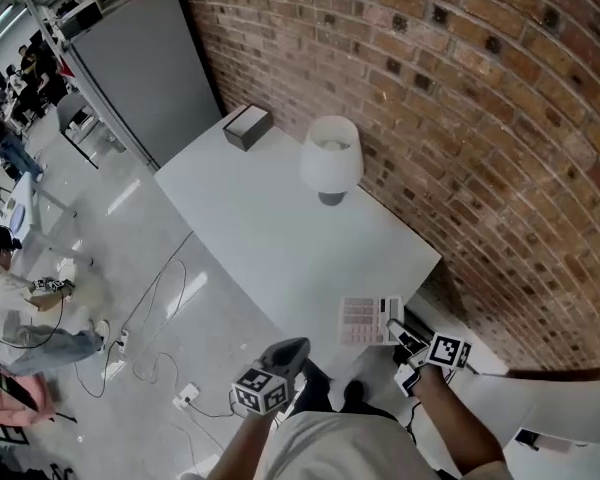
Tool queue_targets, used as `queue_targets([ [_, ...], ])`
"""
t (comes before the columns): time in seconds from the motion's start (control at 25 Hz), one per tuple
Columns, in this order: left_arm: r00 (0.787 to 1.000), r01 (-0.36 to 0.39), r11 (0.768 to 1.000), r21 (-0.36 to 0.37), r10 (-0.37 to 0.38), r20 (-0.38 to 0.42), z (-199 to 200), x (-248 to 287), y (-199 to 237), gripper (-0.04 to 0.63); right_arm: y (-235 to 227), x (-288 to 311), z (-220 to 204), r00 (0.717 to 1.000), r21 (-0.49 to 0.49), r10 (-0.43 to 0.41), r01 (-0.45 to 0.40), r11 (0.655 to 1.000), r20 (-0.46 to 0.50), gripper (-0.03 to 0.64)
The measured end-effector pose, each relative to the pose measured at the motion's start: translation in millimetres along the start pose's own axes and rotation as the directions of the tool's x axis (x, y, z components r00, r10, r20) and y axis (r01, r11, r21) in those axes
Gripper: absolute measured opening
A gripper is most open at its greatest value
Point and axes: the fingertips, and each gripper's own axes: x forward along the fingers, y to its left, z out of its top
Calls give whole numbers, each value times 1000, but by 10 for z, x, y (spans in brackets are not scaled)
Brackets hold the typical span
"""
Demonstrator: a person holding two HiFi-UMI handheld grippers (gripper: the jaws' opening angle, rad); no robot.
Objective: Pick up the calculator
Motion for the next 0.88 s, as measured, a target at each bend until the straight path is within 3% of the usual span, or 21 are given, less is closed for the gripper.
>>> queue_targets([
  [0.32,995,-90,993,-72,93,42,-351,-257,-539,13,-32,-568,-132,997,9,47,-46,999,-54,69],
  [0.6,979,-165,982,-86,174,105,-381,-563,-842,13,-41,-863,-166,993,20,86,-84,996,-84,69],
  [0.88,973,-179,981,-71,187,135,-366,-772,-1003,12,35,-1014,-271,991,29,110,-108,994,-76,69],
])
